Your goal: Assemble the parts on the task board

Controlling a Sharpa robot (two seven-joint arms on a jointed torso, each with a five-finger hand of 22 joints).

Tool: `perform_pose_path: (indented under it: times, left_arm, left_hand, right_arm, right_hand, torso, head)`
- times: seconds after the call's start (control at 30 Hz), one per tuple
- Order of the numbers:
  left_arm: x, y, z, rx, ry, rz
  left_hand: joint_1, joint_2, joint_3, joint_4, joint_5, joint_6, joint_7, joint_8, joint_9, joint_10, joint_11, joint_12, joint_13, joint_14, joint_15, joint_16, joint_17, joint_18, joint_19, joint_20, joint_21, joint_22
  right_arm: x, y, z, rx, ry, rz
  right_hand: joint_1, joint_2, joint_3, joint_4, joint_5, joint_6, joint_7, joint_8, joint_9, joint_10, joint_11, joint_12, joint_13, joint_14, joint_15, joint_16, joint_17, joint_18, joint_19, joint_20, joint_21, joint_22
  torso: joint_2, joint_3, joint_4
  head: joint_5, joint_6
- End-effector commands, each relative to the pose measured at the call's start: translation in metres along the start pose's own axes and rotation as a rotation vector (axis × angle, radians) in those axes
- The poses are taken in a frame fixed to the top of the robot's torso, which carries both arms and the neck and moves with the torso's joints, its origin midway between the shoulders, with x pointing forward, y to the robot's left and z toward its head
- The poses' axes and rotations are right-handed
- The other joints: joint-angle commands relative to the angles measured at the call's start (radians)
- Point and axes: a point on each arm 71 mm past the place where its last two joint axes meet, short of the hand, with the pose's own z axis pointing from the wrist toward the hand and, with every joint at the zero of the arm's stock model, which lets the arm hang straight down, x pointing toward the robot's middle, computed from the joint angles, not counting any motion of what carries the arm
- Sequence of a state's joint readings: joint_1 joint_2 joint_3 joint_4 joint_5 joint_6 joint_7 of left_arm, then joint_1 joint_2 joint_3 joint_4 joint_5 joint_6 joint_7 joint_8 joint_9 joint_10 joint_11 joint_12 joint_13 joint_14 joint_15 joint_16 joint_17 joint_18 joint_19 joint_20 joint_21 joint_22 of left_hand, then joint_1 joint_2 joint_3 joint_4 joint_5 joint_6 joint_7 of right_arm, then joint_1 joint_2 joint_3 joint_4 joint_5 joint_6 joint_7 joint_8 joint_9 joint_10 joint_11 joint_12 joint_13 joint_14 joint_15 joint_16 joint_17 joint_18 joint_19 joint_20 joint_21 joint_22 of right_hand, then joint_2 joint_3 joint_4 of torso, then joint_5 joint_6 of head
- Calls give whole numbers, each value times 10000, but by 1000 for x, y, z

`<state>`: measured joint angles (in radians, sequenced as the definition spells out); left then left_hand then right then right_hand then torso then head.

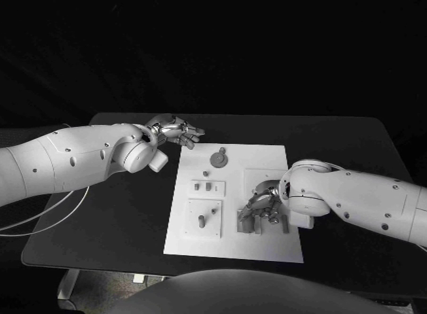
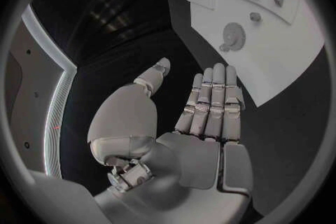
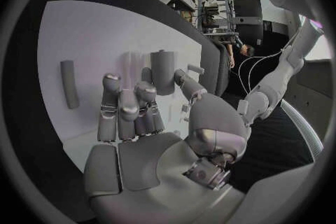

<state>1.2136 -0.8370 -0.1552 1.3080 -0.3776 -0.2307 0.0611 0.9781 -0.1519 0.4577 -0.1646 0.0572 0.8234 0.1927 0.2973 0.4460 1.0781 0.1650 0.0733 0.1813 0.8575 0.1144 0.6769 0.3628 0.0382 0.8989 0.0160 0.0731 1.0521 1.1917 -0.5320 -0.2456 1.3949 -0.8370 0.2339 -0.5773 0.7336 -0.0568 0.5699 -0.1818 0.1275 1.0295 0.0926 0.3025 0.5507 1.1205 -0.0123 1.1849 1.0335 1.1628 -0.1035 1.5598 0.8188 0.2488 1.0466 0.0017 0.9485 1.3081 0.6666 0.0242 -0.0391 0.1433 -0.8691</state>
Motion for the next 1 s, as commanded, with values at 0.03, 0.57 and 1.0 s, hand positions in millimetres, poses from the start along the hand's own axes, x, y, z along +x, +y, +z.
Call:
perform_pose_path:
  times: [0.03, 0.57, 1.0]
  left_arm:
    - [1, -2, 0, 74, 135, 34]
    - [2, -2, 0, 58, 155, 48]
    - [1, -2, 0, 38, 155, 74]
  left_hand:
    - [-38, -37, -15, 32, 6, -57, -16, 42, -13, -64, -21, -32, -12, -41, 14, -51, 10, 131, -72, -3, -57, -10]
    - [-39, -42, -10, 46, 6, -55, -16, 44, -14, -67, -20, -30, -15, -45, 17, -58, 19, 132, -78, 0, -55, -14]
    - [-43, -50, -6, 58, 5, -57, -16, 44, -15, -71, -19, -28, -17, -48, 19, -65, 28, 133, -83, 3, -54, -19]
  right_arm:
    - [-1, -1, 1, 59, -276, -142]
    - [0, 0, 2, 53, -267, -155]
    - [0, 0, 2, 50, -310, -130]
  right_hand:
    - [-80, -127, 3, 125, -7, -60, 46, -53, -5, -79, -4, -37, 18, -6, -54, -27, -9, 130, -94, -12, 40, 161]
    - [-321, -183, 39, 403, 155, -89, 51, -72, 7, -105, 1, -50, 26, -27, -57, -37, -10, 130, -114, -21, 34, 161]
    - [-503, -299, 33, 561, 91, -121, 58, -91, 15, -139, 11, -59, 36, -55, -56, -44, -7, 130, -144, -22, 28, 164]
  torso:
    - [3, -2, 0]
    - [1, -7, 2]
    - [2, -4, 0]
  head:
    - [3, 8]
    - [14, 13]
    - [32, 6]
